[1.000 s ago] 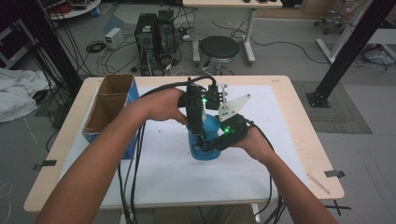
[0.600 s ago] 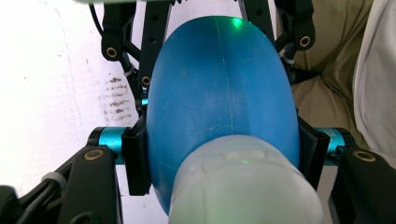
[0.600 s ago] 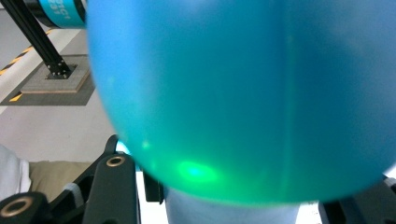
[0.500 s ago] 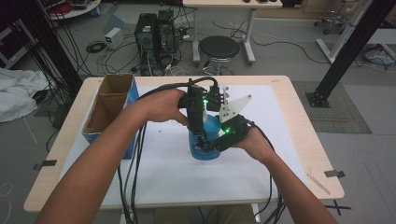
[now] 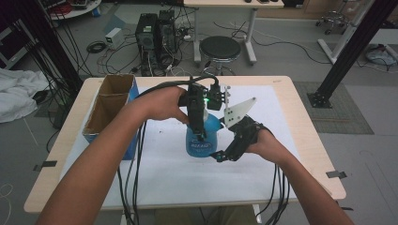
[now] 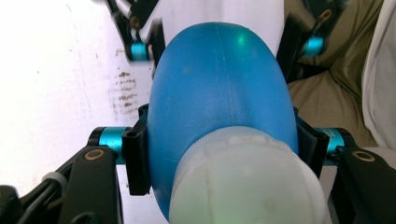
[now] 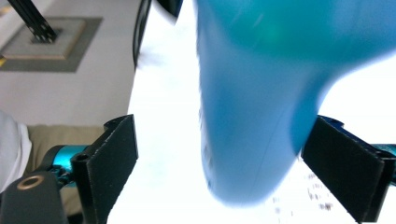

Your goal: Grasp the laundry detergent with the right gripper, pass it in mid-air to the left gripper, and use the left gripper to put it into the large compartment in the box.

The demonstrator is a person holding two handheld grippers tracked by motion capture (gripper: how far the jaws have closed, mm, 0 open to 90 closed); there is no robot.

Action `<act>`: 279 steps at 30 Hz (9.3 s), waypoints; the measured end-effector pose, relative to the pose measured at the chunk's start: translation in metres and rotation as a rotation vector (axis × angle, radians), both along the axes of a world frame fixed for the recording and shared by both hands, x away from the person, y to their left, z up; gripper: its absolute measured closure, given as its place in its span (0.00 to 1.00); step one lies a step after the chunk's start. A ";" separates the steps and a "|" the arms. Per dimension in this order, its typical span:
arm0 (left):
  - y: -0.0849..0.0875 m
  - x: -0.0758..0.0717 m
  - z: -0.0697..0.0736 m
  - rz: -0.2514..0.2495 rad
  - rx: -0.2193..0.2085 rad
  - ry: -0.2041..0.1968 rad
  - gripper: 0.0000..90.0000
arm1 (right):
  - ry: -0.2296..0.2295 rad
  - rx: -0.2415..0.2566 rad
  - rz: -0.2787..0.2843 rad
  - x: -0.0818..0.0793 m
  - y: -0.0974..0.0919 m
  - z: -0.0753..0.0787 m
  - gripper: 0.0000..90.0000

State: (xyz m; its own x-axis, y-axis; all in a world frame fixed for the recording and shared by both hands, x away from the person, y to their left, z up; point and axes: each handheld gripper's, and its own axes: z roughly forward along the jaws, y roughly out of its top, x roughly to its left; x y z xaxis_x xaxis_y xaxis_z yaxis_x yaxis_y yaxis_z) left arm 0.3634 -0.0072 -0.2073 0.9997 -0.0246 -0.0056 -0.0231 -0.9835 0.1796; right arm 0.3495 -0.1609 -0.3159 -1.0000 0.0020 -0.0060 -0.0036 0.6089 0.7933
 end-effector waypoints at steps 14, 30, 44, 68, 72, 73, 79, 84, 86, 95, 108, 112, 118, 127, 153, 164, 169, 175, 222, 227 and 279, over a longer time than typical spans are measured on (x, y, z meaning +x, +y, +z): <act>0.027 0.015 0.003 0.094 0.007 -0.010 0.42 | 0.030 -0.190 -0.151 0.015 -0.037 0.008 0.11; 0.049 0.030 0.019 0.189 -0.003 -0.037 0.42 | -0.011 -0.436 -0.291 0.037 -0.093 0.030 0.01; 0.075 0.043 0.047 0.275 -0.042 -0.055 0.42 | 0.008 -0.506 -0.322 0.051 -0.127 0.041 0.02; 0.165 0.040 0.107 0.422 -0.106 -0.075 0.42 | 0.028 -0.515 -0.300 0.054 -0.126 0.034 0.02; 0.183 0.036 0.113 0.455 -0.115 -0.085 0.42 | 0.031 -0.513 -0.301 0.054 -0.126 0.034 0.02; 0.188 0.036 0.115 0.463 -0.120 -0.087 0.42 | 0.033 -0.515 -0.301 0.055 -0.126 0.033 0.02; 0.214 0.031 0.125 0.500 -0.137 -0.104 0.42 | 0.034 -0.513 -0.312 0.054 -0.128 0.034 0.02; 0.234 0.028 0.124 0.534 -0.125 -0.116 0.42 | 0.039 -0.511 -0.312 0.054 -0.130 0.034 0.02; 0.242 0.028 0.122 0.544 -0.115 -0.121 0.42 | 0.039 -0.512 -0.313 0.054 -0.131 0.034 0.02; 0.265 0.028 0.105 0.580 -0.110 -0.120 0.42 | 0.041 -0.518 -0.318 0.054 -0.128 0.034 0.02; 0.269 0.041 0.056 0.556 -0.079 -0.095 0.42 | 0.046 -0.510 -0.320 0.055 -0.123 0.030 0.02; 0.270 0.044 0.038 0.531 -0.071 -0.087 0.42 | 0.044 -0.508 -0.325 0.055 -0.125 0.031 0.02; 0.271 0.049 0.006 0.515 -0.062 -0.075 0.42 | 0.049 -0.513 -0.323 0.054 -0.125 0.029 0.02; 0.272 0.057 -0.033 0.504 -0.036 -0.067 0.42 | 0.056 -0.520 -0.325 0.054 -0.124 0.025 0.02; 0.273 0.067 -0.074 0.510 0.015 -0.012 0.42 | 0.065 -0.520 -0.324 0.055 -0.119 0.018 0.02; 0.280 0.062 -0.066 0.544 -0.014 -0.045 0.35 | 0.060 -0.503 -0.331 0.053 -0.123 0.018 0.02; 0.282 0.059 -0.057 0.544 -0.020 -0.074 0.34 | 0.061 -0.507 -0.325 0.051 -0.122 0.016 0.02; 0.283 0.055 -0.043 0.541 -0.040 -0.101 0.34 | 0.058 -0.498 -0.325 0.051 -0.121 0.017 0.02; 0.145 0.047 0.033 0.311 -0.180 -0.107 0.21 | 0.039 -0.441 -0.360 0.040 -0.129 0.031 0.02; 0.124 0.054 0.025 0.269 -0.182 -0.081 0.20 | 0.038 -0.436 -0.366 0.040 -0.130 0.033 0.02; 0.031 0.073 -0.004 0.199 -0.101 -0.136 0.05 | 0.024 -0.431 -0.349 0.045 -0.119 0.042 0.02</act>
State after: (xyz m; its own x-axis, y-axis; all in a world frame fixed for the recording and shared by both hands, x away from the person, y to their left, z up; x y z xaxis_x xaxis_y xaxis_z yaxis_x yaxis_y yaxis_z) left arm 0.4366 0.0242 -0.2112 0.9764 0.1787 0.1213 0.1382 -0.9485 0.2852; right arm 0.3941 -0.2798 -0.2738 -0.9403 0.3356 -0.0565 0.2716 0.8401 0.4696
